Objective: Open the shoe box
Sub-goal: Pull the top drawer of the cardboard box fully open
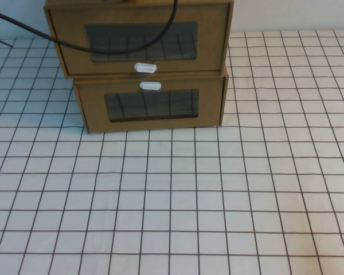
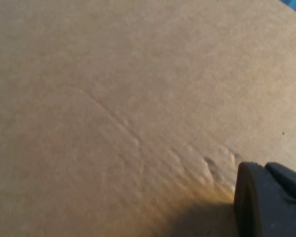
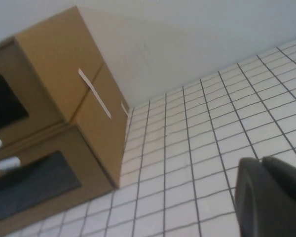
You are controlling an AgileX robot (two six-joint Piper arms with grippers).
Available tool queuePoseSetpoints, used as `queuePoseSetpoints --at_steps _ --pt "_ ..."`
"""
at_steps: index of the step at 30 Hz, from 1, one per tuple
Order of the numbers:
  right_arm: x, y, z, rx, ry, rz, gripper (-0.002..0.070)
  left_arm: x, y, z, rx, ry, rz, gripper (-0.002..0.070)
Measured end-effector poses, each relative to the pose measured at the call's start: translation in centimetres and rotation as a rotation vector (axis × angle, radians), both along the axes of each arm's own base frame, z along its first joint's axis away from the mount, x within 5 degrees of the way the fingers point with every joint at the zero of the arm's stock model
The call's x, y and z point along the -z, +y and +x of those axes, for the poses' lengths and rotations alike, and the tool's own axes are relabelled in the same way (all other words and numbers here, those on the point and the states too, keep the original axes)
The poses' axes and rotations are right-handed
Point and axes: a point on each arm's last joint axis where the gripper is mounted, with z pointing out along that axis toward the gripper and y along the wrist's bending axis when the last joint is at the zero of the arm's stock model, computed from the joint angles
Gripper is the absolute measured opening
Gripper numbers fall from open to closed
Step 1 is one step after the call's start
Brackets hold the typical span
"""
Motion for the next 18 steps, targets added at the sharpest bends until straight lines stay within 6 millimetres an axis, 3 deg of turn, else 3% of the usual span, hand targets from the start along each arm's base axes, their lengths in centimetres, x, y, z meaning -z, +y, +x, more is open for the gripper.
queuePoseSetpoints --at_steps 8,12,18 --pt "-1.0 0.4 -0.2 -0.044 0.009 0.19 -0.0014 0.0 0.0 0.0 -0.002 0.003 -0.002 -0.0002" --pt "-3.8 1.3 -0.7 -0.143 0.042 0.18 -0.0014 -0.1 0.1 0.4 -0.03 -0.026 -0.009 -0.0002" --pt "-7.8 2.4 0.2 -0.263 0.177 0.076 -0.0014 0.2 0.1 1.0 -0.056 -0.048 -0.008 -0.0002"
